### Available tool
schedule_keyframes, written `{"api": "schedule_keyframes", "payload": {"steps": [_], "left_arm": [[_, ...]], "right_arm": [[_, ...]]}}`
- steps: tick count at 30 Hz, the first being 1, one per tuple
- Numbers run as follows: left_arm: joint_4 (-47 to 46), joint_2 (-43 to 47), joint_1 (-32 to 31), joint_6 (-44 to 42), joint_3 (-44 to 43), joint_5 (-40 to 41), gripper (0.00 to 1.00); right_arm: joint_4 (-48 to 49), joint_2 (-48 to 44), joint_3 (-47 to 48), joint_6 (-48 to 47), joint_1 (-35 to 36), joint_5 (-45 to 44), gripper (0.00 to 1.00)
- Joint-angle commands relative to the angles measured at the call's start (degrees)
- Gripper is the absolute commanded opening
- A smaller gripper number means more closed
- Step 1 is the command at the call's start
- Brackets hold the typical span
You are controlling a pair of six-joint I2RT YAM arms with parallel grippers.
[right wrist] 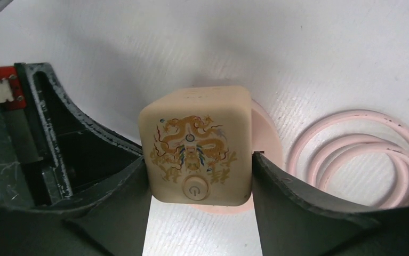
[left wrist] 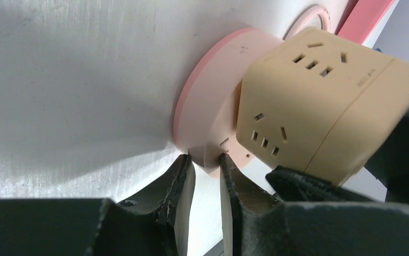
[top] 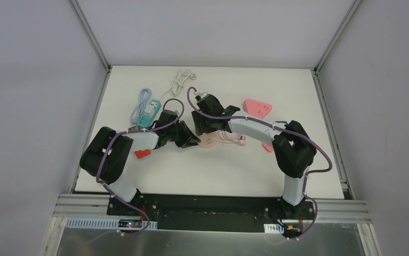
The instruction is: Pull the plug off the socket
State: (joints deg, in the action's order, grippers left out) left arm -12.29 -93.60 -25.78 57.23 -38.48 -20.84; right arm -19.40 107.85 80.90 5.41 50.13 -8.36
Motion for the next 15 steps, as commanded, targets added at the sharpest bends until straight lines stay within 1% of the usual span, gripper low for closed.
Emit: {"api": "schedule_keyframes", "payload": {"steps": [1,3,4,5,7,8,9,11,12,15], "left_arm": [[13.34,-4.84,0.38,-5.30,4.07,12.72,0.20],[13.26,-4.81,0.38,-5.30,4.11,12.62,0.20],[13.22,-4.91,0.38,-5.29,4.07,12.58,0.20],[13.18,-5.00,0.38,-5.31,4.03,12.62,0.20],[13.23,-5.16,0.38,-5.29,3.94,12.66,0.20],[13.24,-5.18,0.38,-5.29,3.86,12.53,0.20],[13.20,-5.19,0.38,-5.33,3.85,12.57,0.20],[13.30,-5.14,0.38,-5.31,3.94,12.50,0.20],[13.26,-5.10,0.38,-5.34,4.00,12.63,0.19],[13.15,-5.10,0.38,-5.34,4.35,12.71,0.20]], "right_arm": [[6.23,-5.07,-0.66,9.93,-3.07,16.35,0.00],[6.62,-4.65,-0.73,10.51,-2.56,17.21,0.00],[6.06,-4.14,-0.21,9.47,-1.45,15.40,0.00],[4.76,-3.53,0.51,6.93,0.70,12.12,0.00],[1.53,-1.57,2.54,1.46,5.30,1.03,0.00],[-1.58,-0.38,4.14,0.23,6.18,-2.49,0.00],[-2.78,0.50,5.37,0.12,6.40,-3.30,0.00],[-1.85,-0.25,4.49,0.19,6.02,-2.94,0.00],[-1.08,-1.33,3.79,0.71,5.41,-1.41,0.00],[3.10,-4.81,0.85,4.07,1.81,6.40,0.00]]}}
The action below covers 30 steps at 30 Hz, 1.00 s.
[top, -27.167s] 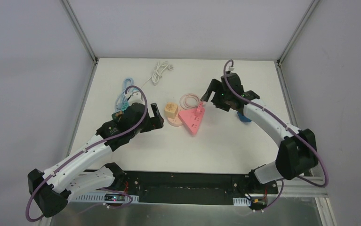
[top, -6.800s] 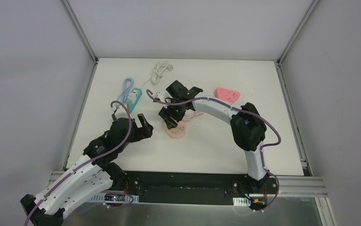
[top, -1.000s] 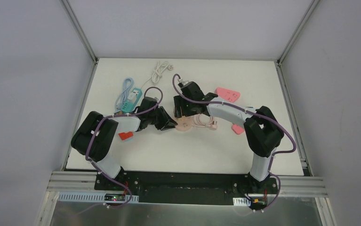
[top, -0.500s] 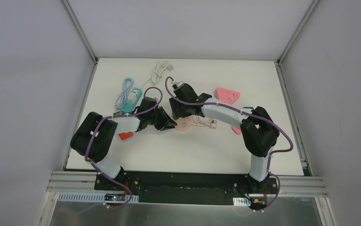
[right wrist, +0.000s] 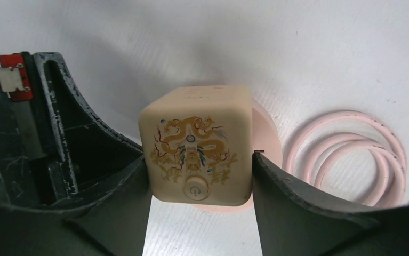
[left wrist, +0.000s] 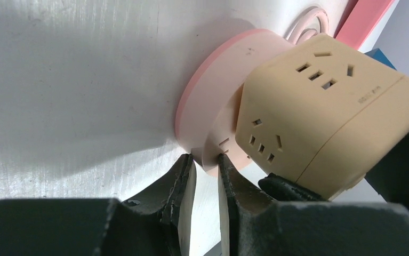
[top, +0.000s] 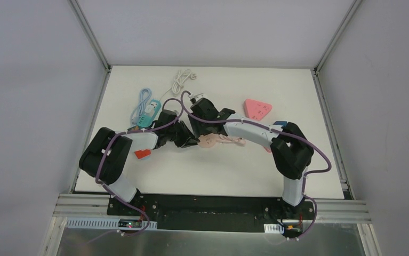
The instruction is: Pull the plug off the socket
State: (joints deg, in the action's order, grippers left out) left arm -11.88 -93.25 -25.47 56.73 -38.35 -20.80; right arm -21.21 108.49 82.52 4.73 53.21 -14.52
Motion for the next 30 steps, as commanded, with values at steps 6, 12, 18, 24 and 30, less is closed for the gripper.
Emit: {"api": "schedule_keyframes", "payload": {"steps": [6,12,18,24,30], "left_arm": [[12.60,-5.67,0.07,-4.90,4.34,12.72,0.19],[12.35,-6.25,0.07,-4.79,4.05,12.37,0.19],[12.23,-6.06,0.07,-4.89,4.50,12.55,0.19],[11.99,-5.89,0.07,-4.62,4.84,12.57,0.19],[12.48,-6.52,0.07,-4.91,4.36,12.72,0.19]], "right_arm": [[10.31,-8.33,-4.47,9.84,-5.18,22.46,0.00],[1.34,-2.42,1.73,3.30,1.09,6.49,0.00],[6.87,-7.23,-1.27,7.56,-3.69,17.78,0.00],[8.87,-7.76,-2.82,11.24,-6.35,24.14,0.00],[-1.25,-1.78,3.84,3.83,0.37,6.25,0.00]]}}
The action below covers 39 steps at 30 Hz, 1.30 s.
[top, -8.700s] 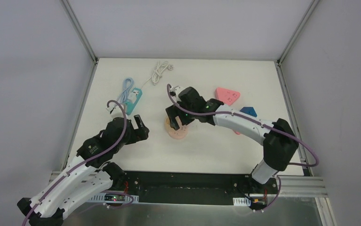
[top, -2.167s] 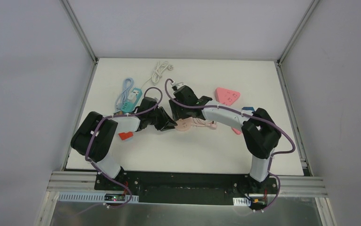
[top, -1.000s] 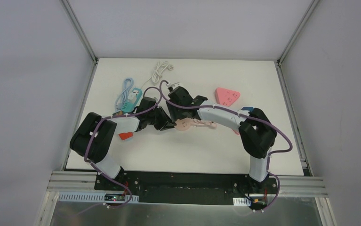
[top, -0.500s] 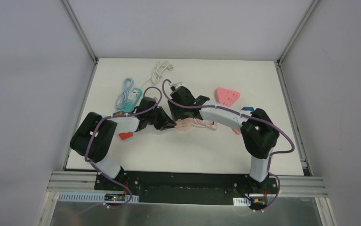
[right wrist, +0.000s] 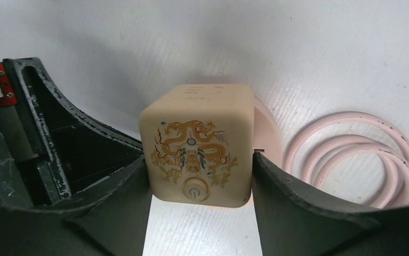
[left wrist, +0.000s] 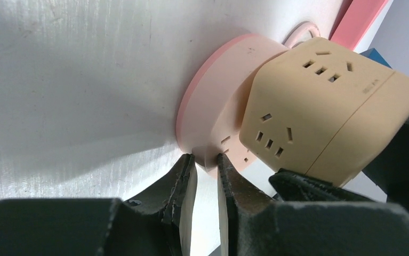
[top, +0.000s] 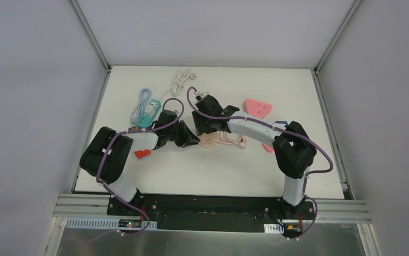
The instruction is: Pull the plug off the socket
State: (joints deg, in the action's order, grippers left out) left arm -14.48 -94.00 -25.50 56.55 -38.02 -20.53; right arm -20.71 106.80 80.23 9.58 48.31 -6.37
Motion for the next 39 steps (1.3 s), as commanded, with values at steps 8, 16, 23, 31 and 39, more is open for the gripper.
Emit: {"api": "schedule_keyframes", "payload": {"steps": [8,16,23,31,39], "left_arm": [[15.44,-6.52,0.10,-5.04,3.66,12.74,0.20],[15.37,-7.27,0.10,-5.22,3.27,12.50,0.21],[16.44,-7.33,0.10,-5.78,2.31,12.77,0.22],[16.93,-7.61,0.09,-5.80,2.07,12.86,0.22],[16.86,-7.69,0.10,-5.84,2.25,12.92,0.21]], "right_arm": [[6.86,-7.23,2.42,6.15,-3.63,19.68,0.00],[-4.59,0.83,8.64,3.71,0.10,8.38,0.00],[-11.10,5.87,11.16,-2.03,4.07,-12.69,0.00],[-8.54,1.83,10.60,-1.49,1.35,-2.46,0.00],[0.87,-3.84,5.69,6.15,-5.42,20.53,0.00]]}}
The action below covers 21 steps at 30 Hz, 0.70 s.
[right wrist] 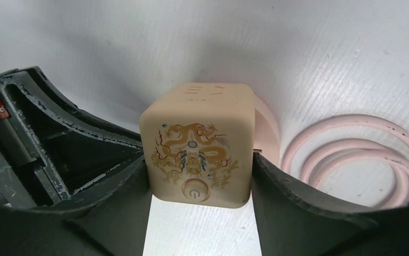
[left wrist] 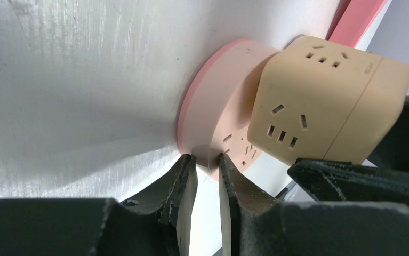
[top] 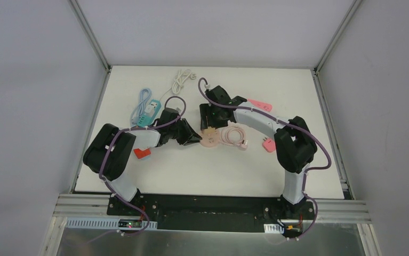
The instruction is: Pull the plug off the socket
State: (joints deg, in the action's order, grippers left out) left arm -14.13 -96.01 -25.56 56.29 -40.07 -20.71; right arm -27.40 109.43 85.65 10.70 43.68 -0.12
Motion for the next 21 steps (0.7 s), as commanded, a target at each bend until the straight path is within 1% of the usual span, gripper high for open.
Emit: {"api": "schedule_keyframes", "payload": {"steps": [1,2,4,9,12,13,15,19,21], "left_arm": [[16.54,-5.75,0.16,-5.50,4.24,13.09,0.21],[16.46,-5.77,0.16,-5.55,4.24,13.04,0.21],[16.46,-5.77,0.16,-5.57,4.15,13.04,0.21],[16.53,-5.49,0.16,-5.57,4.07,12.62,0.22],[16.54,-5.08,0.16,-5.51,4.53,12.60,0.22],[16.46,-5.01,0.16,-5.31,4.76,12.57,0.21],[15.86,-5.19,0.16,-5.01,5.40,12.25,0.22],[15.33,-6.04,0.16,-4.83,5.88,12.39,0.22],[14.75,-6.44,0.16,-4.65,6.05,12.31,0.22]], "right_arm": [[7.69,-6.22,0.22,5.15,-0.62,15.28,0.00],[7.62,-5.83,0.34,4.97,-0.15,14.91,0.00],[6.07,-4.76,1.19,3.45,1.93,10.40,0.00],[-1.11,0.16,5.30,-1.21,7.57,-9.52,0.00],[-2.53,2.05,6.45,-1.43,8.23,-14.05,0.00],[-2.47,1.92,6.53,-1.12,8.13,-13.79,0.00],[-1.11,0.52,5.81,-0.36,7.42,-10.33,0.00],[5.05,-3.63,3.08,2.30,3.72,2.77,0.00],[6.38,-4.07,3.20,3.15,2.68,6.98,0.00]]}}
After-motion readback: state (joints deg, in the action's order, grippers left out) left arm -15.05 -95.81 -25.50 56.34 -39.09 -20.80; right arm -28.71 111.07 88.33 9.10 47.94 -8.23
